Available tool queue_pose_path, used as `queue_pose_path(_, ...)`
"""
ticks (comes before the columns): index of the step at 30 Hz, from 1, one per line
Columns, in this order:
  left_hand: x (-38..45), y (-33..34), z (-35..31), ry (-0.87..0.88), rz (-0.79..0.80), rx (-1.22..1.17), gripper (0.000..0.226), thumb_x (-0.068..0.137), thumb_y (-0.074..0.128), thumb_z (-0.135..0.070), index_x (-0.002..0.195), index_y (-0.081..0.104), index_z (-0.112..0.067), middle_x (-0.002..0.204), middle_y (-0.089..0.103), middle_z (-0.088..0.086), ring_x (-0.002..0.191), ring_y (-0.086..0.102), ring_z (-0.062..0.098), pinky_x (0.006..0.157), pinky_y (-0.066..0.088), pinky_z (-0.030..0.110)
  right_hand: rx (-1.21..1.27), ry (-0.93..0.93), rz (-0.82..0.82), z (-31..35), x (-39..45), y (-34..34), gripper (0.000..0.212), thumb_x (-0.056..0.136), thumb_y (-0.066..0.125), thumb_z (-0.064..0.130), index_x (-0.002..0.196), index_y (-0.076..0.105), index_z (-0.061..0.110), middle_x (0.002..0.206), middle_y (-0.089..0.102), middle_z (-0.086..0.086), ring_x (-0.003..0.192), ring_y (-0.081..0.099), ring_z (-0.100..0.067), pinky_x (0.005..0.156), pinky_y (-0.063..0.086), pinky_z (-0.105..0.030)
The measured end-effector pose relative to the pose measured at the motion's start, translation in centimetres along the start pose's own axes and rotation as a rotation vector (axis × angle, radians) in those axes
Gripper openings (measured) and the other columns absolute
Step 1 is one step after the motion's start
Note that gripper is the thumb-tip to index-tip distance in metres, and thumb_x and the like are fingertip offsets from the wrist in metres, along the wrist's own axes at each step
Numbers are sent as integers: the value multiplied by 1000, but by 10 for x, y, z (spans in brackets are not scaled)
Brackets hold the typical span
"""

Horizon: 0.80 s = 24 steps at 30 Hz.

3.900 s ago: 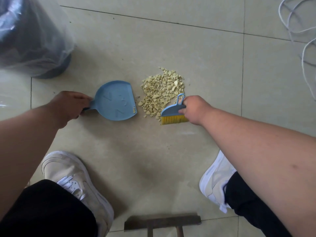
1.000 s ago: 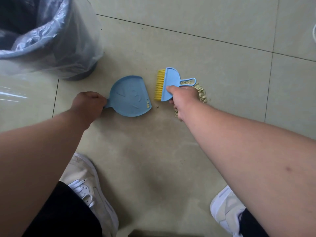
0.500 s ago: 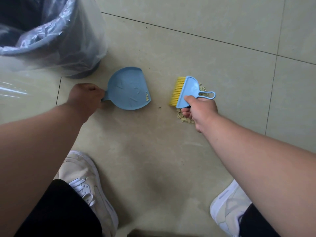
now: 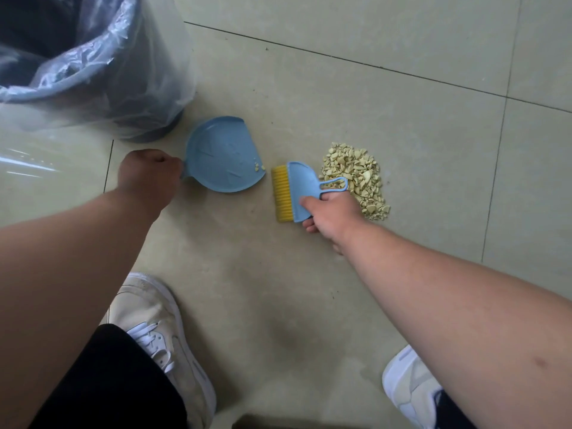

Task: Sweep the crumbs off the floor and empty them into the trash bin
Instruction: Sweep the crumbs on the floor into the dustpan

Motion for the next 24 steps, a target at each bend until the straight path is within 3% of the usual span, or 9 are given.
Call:
queue_pose_path(4,2,8,-5,20,29,32,16,87,63,-20,82,75,-12,77,65,11,62,52,27,55,41,24,6,-16,-26,7,12,-44,16,90,74,24,84,75,9,75,77,-17,60,70,-23,62,62,-35)
queue_pose_path(7,4,14,-14,10,61,-2,16,85,60,-23,74,66,-14,81,62,12,71,55,28,65,47,31,66,-29,29,13,14,-68,14,91,75,21,86,74,8,73,75,-13,58,67,-22,56,58,-31)
queue_pose_path(12,-3,29,-26,71,118,-27,17,83,70,-24,77,74,-8,61,56,8,54,45,24,49,37,23,143,-115,-217,25,25,-115,13,92,73,20,84,74,11,83,78,-9,62,69,-19,52,54,-28)
queue_pose_path(15,-6,35,-28,92,181,-16,17,83,79,-28,73,73,-15,60,57,4,50,45,18,43,36,19,88,-129,-340,19,30,-140,17,90,72,25,80,73,11,81,77,-8,60,67,-21,62,60,-38)
queue_pose_path(20,-4,43,-26,116,195,-1,19,81,84,-35,83,79,-17,68,63,4,58,52,20,54,44,29,-36,-134,-433,7,31,-163,21,87,68,27,86,72,6,88,77,-14,58,67,-28,67,62,-45)
queue_pose_path(22,-4,46,-28,138,196,-1,16,84,84,-34,86,80,-19,68,64,2,58,53,19,55,45,28,-155,-176,-484,3,30,-170,23,84,64,27,84,67,5,81,72,-14,65,64,-29,61,58,-41)
queue_pose_path(24,-5,50,-31,162,205,-7,12,86,84,-30,91,82,-20,69,64,0,59,54,16,55,45,25,-313,-247,-483,1,26,-172,15,87,60,23,84,65,9,81,66,-6,71,58,-25,62,44,-29)
Point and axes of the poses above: each hand's wrist, its own x-axis towards the middle knuckle, its own y-axis out of the palm, z = x × y, the point moved 1 cm from there along x, towards the middle knuckle
